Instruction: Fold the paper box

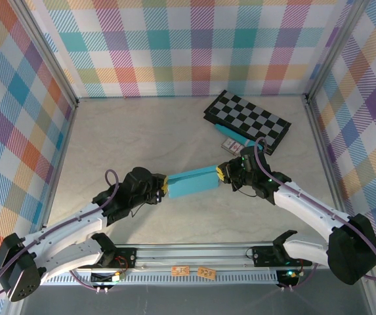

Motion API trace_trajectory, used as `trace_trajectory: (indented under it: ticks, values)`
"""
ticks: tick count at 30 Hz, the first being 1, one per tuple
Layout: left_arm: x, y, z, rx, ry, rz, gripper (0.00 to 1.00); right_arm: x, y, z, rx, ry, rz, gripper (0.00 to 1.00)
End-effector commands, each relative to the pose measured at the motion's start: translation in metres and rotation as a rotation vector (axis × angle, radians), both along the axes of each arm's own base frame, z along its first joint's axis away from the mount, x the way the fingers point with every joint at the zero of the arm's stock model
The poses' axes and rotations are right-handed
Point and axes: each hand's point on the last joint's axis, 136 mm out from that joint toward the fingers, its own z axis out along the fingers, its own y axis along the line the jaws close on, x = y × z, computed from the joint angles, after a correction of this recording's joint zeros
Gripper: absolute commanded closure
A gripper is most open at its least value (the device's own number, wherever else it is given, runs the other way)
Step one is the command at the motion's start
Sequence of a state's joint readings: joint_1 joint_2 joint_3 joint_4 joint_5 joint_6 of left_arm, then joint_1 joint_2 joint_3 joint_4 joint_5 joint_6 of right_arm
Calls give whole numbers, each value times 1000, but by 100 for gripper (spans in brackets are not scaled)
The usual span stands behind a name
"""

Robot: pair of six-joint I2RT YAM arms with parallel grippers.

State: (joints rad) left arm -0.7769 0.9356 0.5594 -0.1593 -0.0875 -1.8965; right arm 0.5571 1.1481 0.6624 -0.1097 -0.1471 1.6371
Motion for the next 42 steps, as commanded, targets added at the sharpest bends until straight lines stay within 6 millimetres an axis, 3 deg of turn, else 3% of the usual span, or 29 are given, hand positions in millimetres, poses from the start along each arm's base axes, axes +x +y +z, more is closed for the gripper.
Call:
trace_trajectory:
  ticks: [1, 20, 31, 42]
  values:
    - [-18, 3, -30, 46, 86, -31, 80, -33, -28, -60, -164, 214, -26, 88]
    - [-45, 15, -65, 99, 186, -65, 85, -33, -26, -62, -167, 233, -17, 88]
    - [-76, 21, -104, 199, 363, -159, 83, -37, -26, -65, -179, 257, -8, 89]
    - [-97, 31, -120, 287, 481, -212, 84, -38, -27, -65, -194, 279, 1, 89]
